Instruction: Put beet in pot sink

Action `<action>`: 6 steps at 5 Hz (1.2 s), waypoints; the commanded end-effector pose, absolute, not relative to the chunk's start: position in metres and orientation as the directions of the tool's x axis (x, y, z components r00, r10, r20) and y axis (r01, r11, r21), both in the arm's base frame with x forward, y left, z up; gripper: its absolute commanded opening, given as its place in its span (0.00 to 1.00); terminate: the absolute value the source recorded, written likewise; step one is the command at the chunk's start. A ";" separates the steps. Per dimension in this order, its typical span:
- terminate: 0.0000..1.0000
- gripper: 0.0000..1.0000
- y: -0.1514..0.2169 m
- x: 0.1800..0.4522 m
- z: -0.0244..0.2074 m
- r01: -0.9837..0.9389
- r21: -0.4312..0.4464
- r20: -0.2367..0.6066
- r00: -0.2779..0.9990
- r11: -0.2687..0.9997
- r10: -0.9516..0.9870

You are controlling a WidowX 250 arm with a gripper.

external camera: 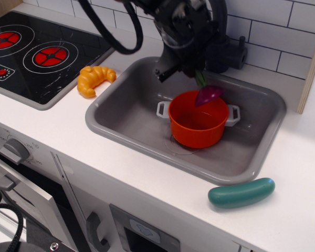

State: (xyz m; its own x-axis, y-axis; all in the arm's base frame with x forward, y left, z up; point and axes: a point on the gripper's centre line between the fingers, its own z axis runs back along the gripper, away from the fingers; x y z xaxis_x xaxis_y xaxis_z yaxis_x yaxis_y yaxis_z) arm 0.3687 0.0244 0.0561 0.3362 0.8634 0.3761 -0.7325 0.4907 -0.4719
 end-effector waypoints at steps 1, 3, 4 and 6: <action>0.00 1.00 0.016 0.357 0.074 -0.725 -0.461 0.358 0.376 0.512 0.855; 0.00 1.00 0.014 0.351 0.096 -0.726 -0.482 0.386 0.326 0.490 0.863; 0.00 1.00 0.008 0.344 0.106 -0.715 -0.489 0.369 0.350 0.500 0.861; 0.00 1.00 -0.001 0.333 0.110 -0.712 -0.480 0.344 0.384 0.512 0.857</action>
